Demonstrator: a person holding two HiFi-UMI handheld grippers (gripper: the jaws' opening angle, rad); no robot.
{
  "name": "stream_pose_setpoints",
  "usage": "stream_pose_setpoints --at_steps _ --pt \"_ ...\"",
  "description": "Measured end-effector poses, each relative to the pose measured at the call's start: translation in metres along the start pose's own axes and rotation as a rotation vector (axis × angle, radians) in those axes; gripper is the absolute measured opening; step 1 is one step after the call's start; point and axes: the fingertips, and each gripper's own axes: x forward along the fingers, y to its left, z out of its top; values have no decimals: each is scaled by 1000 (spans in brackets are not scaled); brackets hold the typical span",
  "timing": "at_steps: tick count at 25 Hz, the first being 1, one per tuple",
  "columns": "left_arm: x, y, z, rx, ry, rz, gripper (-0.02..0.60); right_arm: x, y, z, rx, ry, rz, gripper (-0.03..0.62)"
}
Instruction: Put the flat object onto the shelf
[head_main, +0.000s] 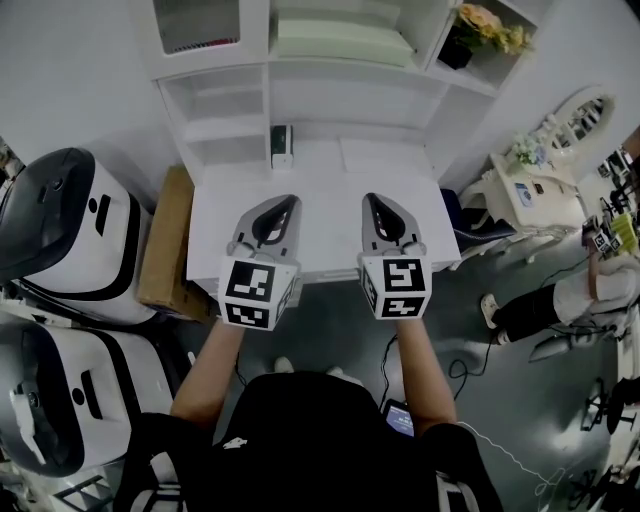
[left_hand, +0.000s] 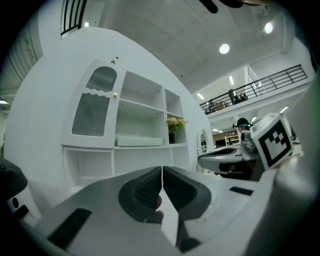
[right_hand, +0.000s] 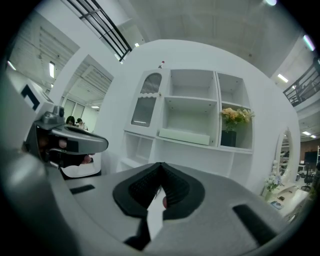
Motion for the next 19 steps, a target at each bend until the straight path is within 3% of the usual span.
stream_pose_setpoints --at_steps 19 --pt "17 -18 3 11 9 17 9 1 -18 -3 13 -9 34 0"
